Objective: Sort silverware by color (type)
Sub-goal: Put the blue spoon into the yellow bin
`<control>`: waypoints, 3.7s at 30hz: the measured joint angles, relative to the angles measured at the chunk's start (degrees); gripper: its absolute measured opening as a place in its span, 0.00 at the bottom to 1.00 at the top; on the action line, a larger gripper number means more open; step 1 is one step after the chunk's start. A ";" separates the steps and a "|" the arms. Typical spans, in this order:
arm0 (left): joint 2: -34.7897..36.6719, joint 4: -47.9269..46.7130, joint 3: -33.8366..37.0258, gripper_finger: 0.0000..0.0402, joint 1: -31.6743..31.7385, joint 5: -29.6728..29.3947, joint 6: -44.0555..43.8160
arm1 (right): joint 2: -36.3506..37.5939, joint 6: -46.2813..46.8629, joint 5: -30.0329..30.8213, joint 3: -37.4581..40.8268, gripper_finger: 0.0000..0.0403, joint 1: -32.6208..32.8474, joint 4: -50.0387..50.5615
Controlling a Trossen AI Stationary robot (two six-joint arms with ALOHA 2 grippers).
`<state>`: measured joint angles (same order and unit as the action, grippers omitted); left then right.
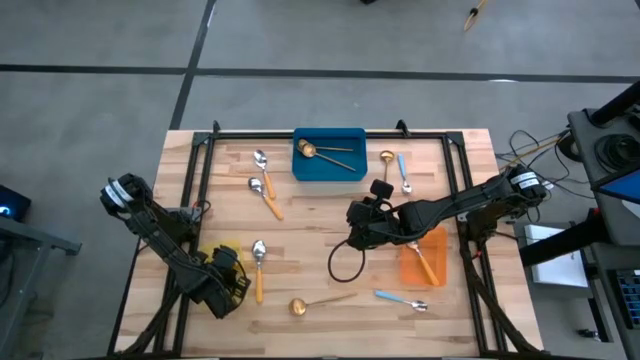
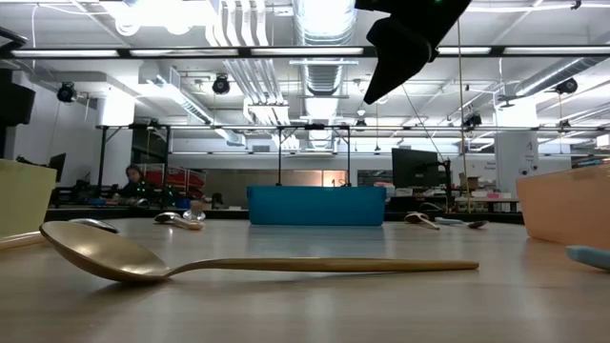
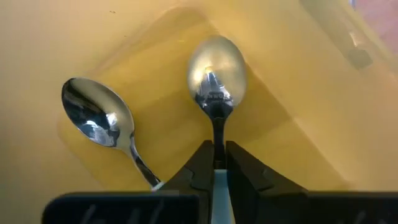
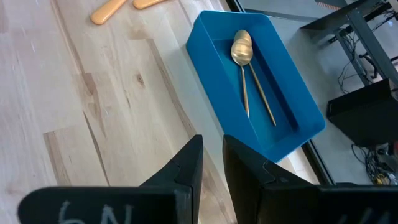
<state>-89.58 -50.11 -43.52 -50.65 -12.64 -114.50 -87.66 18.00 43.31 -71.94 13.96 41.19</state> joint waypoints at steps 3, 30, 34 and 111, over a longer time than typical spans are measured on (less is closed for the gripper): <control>0.04 -1.46 -1.25 0.03 -0.29 0.15 0.81 | 0.00 0.00 0.00 0.00 0.13 0.00 0.00; 6.45 -17.29 -23.97 0.01 -5.07 -27.53 21.42 | 0.02 -0.14 -0.09 0.07 0.13 0.15 -0.18; 6.47 -13.73 -31.16 0.01 -4.84 -39.27 40.23 | 0.09 -2.64 -3.52 0.09 0.13 0.84 -1.67; 2.42 111.28 10.40 0.02 15.68 0.19 122.57 | -5.19 -36.67 -46.17 7.39 0.49 9.29 -73.18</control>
<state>-87.16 61.17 -33.11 -34.97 -12.45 8.08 -92.85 -18.67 -2.86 -64.55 23.24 -32.00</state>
